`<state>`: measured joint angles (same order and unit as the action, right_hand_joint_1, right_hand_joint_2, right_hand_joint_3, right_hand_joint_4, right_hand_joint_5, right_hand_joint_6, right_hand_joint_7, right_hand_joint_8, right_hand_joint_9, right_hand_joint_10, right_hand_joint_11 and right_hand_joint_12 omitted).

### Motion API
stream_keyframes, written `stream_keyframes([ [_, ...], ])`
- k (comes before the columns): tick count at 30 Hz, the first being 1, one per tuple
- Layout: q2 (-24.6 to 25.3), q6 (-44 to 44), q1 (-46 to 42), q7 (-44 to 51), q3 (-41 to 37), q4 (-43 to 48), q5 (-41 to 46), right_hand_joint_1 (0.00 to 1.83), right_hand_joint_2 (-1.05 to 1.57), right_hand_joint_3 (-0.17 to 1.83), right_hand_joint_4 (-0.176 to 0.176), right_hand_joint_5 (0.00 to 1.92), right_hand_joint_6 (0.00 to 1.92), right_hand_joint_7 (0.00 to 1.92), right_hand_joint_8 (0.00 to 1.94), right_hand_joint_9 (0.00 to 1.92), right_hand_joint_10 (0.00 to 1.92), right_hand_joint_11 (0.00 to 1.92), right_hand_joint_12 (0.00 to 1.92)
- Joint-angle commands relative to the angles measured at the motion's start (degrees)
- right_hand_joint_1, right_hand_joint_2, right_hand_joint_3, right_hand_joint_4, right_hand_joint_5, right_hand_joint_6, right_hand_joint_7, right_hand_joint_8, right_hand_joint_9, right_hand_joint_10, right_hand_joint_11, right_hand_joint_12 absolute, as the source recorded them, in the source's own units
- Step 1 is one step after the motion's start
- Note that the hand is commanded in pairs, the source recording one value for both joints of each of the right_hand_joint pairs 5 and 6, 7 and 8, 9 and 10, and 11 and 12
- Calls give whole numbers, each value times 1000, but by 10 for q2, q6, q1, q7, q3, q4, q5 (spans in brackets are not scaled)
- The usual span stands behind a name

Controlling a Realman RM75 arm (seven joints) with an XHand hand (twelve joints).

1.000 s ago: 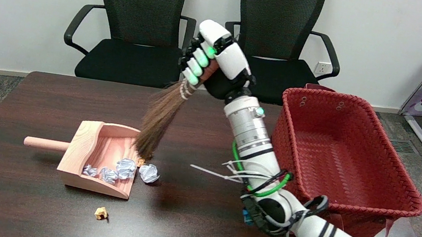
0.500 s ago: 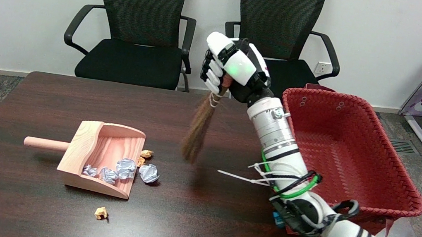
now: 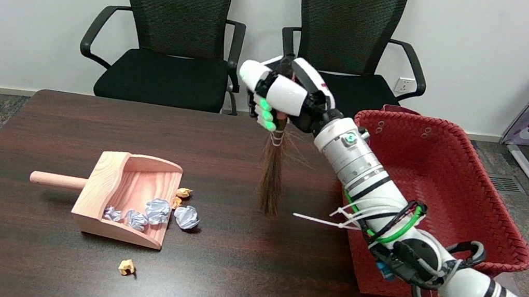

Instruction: Sweep the paper ball into the dustpan.

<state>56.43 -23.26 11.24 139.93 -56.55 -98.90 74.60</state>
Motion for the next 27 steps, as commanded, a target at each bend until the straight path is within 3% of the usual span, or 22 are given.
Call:
stream_keyframes([
  [1, -42, 183, 54, 61, 31, 2, 35, 930, 1571, 1833, 100, 1920, 1920, 1920, 1920, 1920, 1920, 1920, 1920],
  [2, -42, 192, 74, 63, 50, 15, 35, 945, 1571, 1833, 70, 1920, 1920, 1920, 1920, 1920, 1920, 1920, 1920],
  [4, -43, 209, 104, 66, 75, 32, 35, 951, 1571, 1833, 59, 1920, 1920, 1920, 1920, 1920, 1920, 1920, 1920],
  [12, -21, 223, 218, 66, 198, 104, 14, 962, 1571, 1833, 46, 1920, 1920, 1920, 1920, 1920, 1920, 1920, 1920],
  [27, 88, 243, 259, 66, 211, 281, -30, 973, 1571, 1833, 38, 1920, 1920, 1920, 1920, 1920, 1920, 1920, 1920],
])
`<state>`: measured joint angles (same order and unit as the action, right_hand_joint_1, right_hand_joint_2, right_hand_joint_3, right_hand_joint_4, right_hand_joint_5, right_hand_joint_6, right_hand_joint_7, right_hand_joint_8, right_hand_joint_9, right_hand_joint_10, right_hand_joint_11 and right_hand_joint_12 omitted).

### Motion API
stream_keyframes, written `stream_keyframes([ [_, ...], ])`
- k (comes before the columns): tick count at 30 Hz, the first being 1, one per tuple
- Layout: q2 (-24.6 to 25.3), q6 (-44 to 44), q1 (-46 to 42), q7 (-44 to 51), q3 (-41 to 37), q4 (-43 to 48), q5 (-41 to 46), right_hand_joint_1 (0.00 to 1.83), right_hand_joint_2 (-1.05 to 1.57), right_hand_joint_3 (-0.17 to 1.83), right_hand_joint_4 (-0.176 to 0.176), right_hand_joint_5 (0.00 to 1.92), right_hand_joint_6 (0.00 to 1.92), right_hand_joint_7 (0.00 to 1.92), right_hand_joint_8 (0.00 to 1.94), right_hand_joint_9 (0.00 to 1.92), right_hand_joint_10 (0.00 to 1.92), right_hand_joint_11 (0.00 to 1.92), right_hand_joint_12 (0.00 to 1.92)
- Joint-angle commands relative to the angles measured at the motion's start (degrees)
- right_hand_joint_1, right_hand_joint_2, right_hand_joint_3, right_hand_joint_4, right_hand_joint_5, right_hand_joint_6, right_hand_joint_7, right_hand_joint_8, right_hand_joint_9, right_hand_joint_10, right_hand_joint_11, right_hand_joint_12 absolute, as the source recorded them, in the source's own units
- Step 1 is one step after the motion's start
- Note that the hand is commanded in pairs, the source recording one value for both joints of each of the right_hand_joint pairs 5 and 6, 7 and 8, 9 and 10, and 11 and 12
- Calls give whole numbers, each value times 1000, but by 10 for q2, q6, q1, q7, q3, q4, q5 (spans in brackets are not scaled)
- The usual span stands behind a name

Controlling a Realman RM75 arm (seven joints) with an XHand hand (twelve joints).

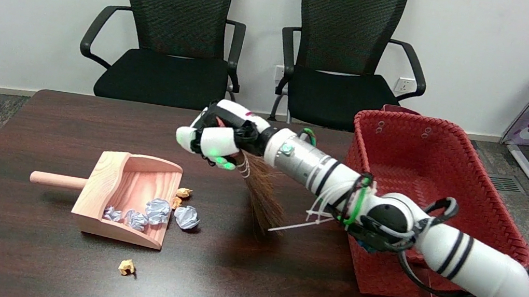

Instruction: Sweep the paper ball into the dustpan.

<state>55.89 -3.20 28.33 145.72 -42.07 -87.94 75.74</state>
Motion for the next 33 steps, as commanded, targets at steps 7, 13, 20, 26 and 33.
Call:
stream_keyframes([
  [7, 141, -28, 93, -33, 78, 210, 44, 895, 1571, 1833, 67, 1920, 1920, 1920, 1920, 1920, 1920, 1920, 1920],
  [13, 175, -82, 101, -68, 107, 241, 90, 878, 1402, 1833, 26, 1920, 1920, 1920, 1920, 1920, 1920, 1920, 1920],
  [20, 209, -83, 102, -187, 113, 247, 91, 885, 1238, 1833, 9, 1920, 1920, 1920, 1920, 1920, 1920, 1920, 1920],
  [26, 235, -88, 119, -256, 122, 258, 91, 886, 1128, 1833, -1, 1920, 1920, 1920, 1920, 1920, 1920, 1920, 1920],
  [33, 274, -146, 148, -342, 161, 318, 91, 866, 1164, 1833, -6, 1920, 1920, 1920, 1920, 1920, 1920, 1920, 1920],
])
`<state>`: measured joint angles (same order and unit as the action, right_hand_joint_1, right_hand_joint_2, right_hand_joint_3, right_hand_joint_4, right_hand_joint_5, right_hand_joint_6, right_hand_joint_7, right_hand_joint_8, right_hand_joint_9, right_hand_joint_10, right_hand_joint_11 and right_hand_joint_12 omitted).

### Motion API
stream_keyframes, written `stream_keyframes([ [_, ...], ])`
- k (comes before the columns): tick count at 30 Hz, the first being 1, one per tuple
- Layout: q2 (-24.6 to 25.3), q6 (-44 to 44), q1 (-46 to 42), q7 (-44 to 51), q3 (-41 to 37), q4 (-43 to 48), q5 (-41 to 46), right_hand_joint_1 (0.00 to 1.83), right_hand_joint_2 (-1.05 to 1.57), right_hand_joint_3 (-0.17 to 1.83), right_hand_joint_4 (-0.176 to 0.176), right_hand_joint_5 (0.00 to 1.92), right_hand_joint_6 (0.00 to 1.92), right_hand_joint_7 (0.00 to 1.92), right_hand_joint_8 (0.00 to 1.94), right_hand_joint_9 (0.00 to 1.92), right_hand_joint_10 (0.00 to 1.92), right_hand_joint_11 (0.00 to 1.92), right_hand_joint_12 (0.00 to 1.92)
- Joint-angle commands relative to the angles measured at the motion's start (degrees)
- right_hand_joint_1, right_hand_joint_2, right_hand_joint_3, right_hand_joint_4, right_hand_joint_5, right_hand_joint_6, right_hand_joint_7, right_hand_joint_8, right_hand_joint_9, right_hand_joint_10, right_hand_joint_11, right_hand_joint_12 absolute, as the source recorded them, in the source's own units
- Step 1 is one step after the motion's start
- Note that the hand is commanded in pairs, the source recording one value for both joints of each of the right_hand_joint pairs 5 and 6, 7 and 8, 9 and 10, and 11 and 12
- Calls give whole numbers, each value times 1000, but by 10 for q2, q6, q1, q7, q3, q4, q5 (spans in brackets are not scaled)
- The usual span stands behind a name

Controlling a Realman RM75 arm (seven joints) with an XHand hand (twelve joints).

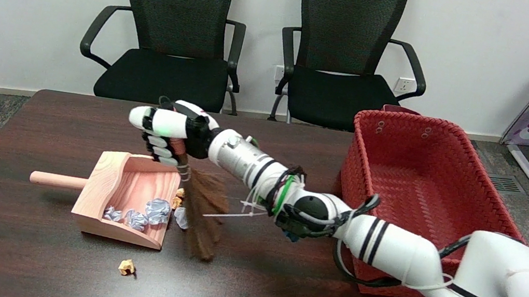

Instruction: Sweep the paper ball into the dustpan.

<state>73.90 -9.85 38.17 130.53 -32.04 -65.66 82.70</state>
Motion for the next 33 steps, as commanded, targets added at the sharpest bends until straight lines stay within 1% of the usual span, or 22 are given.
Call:
stream_keyframes([
  [1, 101, -82, 54, -208, 63, 103, 21, 863, 1177, 1833, -6, 1920, 1920, 1920, 1920, 1920, 1920, 1920, 1920],
  [4, 112, -86, 65, -247, 64, 121, 21, 853, 1221, 1831, -8, 1920, 1920, 1920, 1920, 1920, 1920, 1920, 1920],
  [8, 114, -108, 76, -286, 70, 134, 19, 839, 1263, 1722, -9, 1920, 1920, 1920, 1920, 1920, 1920, 1920, 1920],
  [13, 109, -158, 78, -314, 70, 127, 16, 828, 1317, 1602, -11, 1920, 1920, 1920, 1920, 1920, 1920, 1920, 1920],
  [17, 100, -183, 73, -364, 71, 109, 15, 824, 1346, 1549, -11, 1920, 1920, 1920, 1920, 1920, 1920, 1920, 1920],
  [19, 93, -190, 68, -381, 72, 100, 15, 823, 1349, 1546, -12, 1920, 1920, 1920, 1920, 1920, 1920, 1920, 1920],
  [26, 63, -220, 57, -383, 73, 47, 15, 820, 1317, 1554, -14, 1920, 1920, 1920, 1920, 1920, 1920, 1920, 1920],
  [31, 16, -253, 51, -383, 73, -9, 15, 819, 1302, 1568, -15, 1920, 1920, 1920, 1920, 1920, 1920, 1920, 1920],
  [33, -5, -284, 45, -383, 67, -39, 14, 819, 1288, 1581, -15, 1920, 1920, 1920, 1920, 1920, 1920, 1920, 1920],
])
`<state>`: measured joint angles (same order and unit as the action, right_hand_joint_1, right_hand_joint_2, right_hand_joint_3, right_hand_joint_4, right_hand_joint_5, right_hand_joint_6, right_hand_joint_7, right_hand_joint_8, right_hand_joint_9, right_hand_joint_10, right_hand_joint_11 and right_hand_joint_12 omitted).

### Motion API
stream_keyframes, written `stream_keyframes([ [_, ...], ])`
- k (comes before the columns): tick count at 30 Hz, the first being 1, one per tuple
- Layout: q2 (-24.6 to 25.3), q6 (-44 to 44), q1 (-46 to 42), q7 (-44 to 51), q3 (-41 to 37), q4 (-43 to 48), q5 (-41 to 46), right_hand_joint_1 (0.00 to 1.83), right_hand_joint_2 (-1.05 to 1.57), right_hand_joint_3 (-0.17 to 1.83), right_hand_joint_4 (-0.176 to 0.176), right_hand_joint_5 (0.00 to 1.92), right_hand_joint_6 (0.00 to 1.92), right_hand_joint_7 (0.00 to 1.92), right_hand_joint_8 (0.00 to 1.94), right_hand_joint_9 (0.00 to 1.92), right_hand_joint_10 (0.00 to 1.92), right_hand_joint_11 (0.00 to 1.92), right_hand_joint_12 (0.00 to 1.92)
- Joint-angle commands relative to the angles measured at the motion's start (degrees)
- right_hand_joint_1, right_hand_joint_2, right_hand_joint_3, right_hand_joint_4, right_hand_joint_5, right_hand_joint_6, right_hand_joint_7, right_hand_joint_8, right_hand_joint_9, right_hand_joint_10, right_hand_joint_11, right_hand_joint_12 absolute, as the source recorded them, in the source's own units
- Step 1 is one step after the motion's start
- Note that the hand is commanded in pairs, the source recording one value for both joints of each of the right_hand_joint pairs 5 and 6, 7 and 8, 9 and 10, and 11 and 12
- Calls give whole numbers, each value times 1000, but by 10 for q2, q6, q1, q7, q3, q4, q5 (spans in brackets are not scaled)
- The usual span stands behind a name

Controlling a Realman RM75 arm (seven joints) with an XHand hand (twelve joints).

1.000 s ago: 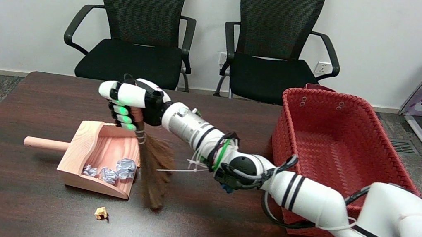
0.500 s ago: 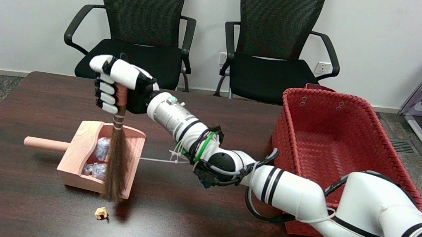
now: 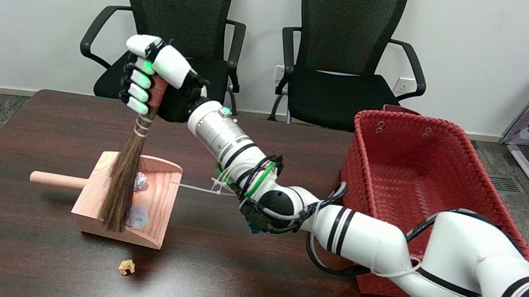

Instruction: Sweep the paper ball into the dustpan.

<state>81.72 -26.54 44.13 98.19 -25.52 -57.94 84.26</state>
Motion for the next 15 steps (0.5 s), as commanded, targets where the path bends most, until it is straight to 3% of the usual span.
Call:
stream_keyframes([
  [1, -89, -126, -17, -59, 1, -123, -1, 819, 1279, 1589, -16, 1920, 1920, 1920, 1920, 1920, 1920, 1920, 1920],
  [8, -154, -195, -45, -56, -20, -173, -50, 812, 1228, 1636, -16, 1920, 1920, 1920, 1920, 1920, 1920, 1920, 1920],
  [15, -192, -197, -78, -37, -60, -203, -95, 805, 1285, 1701, -10, 1920, 1920, 1920, 1920, 1920, 1920, 1920, 1920],
])
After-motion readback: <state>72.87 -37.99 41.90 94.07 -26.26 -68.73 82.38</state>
